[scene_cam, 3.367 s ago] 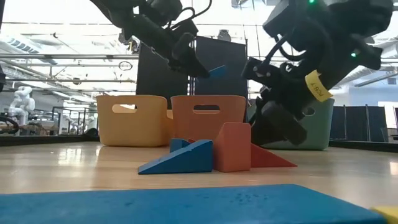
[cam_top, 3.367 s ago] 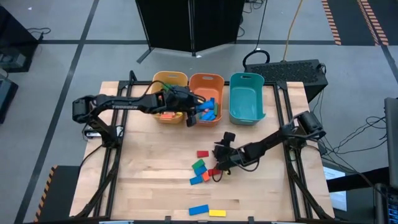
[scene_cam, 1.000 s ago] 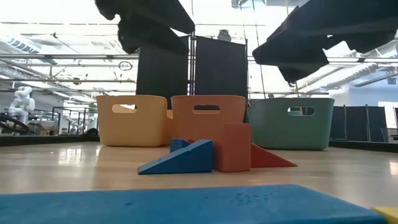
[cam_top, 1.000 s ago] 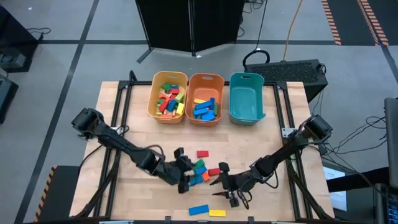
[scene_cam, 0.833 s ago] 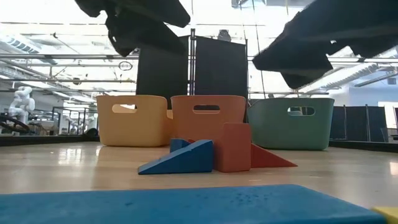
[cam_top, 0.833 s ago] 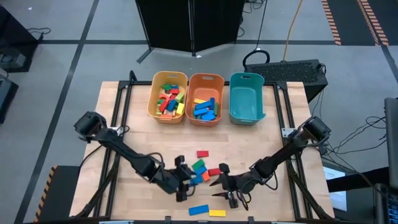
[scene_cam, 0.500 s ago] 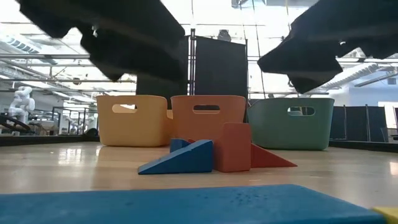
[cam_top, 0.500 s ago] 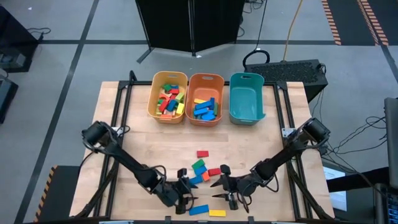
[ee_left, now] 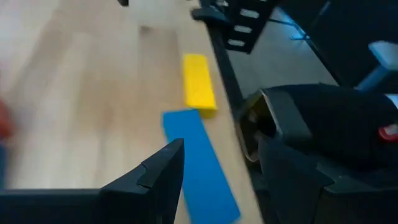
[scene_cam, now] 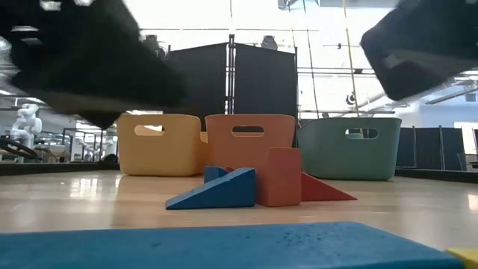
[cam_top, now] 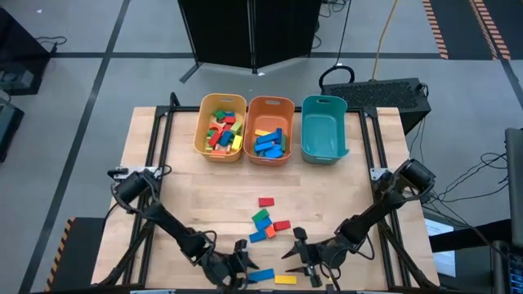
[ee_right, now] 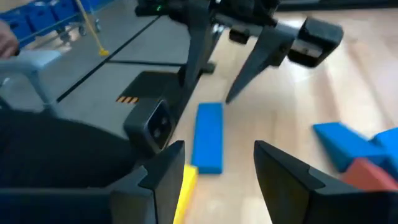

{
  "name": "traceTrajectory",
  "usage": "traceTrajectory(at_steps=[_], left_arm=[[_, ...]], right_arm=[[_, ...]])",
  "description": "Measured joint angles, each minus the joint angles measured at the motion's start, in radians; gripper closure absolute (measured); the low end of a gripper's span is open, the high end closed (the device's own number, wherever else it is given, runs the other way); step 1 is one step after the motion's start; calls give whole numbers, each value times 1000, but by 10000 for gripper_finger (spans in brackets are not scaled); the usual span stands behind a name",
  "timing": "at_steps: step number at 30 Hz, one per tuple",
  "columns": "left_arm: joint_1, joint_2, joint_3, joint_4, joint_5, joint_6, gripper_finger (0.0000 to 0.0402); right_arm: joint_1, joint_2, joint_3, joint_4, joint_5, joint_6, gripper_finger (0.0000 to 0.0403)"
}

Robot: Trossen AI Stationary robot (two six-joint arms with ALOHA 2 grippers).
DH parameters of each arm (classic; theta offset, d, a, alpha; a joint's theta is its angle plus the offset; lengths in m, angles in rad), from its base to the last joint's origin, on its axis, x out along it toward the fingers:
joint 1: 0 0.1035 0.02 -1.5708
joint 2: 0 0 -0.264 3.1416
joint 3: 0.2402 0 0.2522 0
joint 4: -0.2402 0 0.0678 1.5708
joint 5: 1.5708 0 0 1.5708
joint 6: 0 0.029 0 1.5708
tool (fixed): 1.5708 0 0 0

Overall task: Sort blocks by size
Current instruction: Put the blue rectangle block into the orange bin

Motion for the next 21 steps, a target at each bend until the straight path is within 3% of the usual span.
traceTrajectory(at_steps=[9,21], left_arm=[[-46,58,0,-1,-148,0,196],[-60,96,2,2,-159,-9,196]], right_arm=[[39,167,181,-120,44,-33,222],[43,324,441,-426,80,2,222]])
